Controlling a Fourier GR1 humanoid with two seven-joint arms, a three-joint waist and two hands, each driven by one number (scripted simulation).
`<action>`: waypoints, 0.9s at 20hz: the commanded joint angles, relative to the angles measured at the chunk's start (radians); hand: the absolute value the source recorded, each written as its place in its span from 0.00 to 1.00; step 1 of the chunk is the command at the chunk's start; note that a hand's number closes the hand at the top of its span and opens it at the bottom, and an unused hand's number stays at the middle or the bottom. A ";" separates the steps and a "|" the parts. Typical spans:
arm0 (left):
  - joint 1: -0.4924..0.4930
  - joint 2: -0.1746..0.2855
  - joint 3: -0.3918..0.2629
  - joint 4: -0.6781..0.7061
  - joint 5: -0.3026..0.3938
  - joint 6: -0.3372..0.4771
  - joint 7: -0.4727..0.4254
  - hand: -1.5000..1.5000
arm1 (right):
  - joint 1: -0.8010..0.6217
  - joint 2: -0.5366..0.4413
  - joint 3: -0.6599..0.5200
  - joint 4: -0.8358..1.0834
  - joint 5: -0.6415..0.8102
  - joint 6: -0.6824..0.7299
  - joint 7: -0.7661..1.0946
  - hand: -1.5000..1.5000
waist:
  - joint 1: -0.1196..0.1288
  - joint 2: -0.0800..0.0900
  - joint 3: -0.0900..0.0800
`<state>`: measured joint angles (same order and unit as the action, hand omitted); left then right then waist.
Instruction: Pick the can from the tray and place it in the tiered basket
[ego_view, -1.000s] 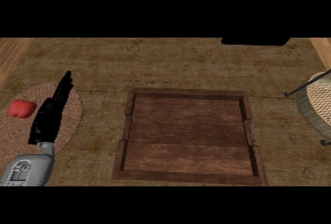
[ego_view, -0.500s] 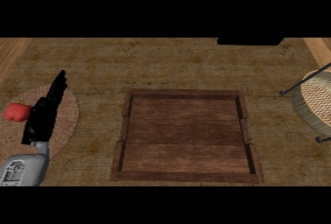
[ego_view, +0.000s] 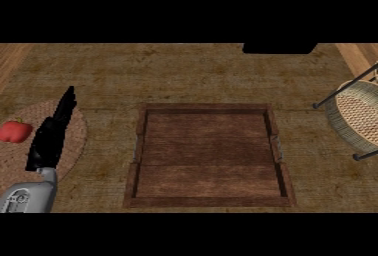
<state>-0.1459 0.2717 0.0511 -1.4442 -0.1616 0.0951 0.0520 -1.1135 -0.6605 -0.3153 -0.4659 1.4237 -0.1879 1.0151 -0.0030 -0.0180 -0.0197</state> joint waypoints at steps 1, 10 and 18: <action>-0.009 0.000 -0.001 -0.017 -0.003 -0.002 0.030 0.50 | 0.069 0.021 -0.073 -0.021 -0.100 0.009 -0.030 1.00 | -0.007 0.013 0.020; -0.013 -0.018 0.011 0.025 -0.020 0.018 -0.015 0.50 | 0.236 0.088 -0.162 -0.189 -0.178 -0.218 0.008 0.00 | -0.005 0.017 0.020; 0.018 -0.034 0.007 0.004 -0.020 0.010 -0.018 0.50 | 0.287 0.058 -0.155 -0.472 -0.136 -0.234 0.055 0.00 | -0.005 0.015 0.019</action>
<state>-0.1393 0.2590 0.0616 -1.4633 -0.1733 0.0928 0.0640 -0.8372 -0.5794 -0.4700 -0.8454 1.2734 -0.3911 1.0018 -0.0100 -0.0106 -0.0050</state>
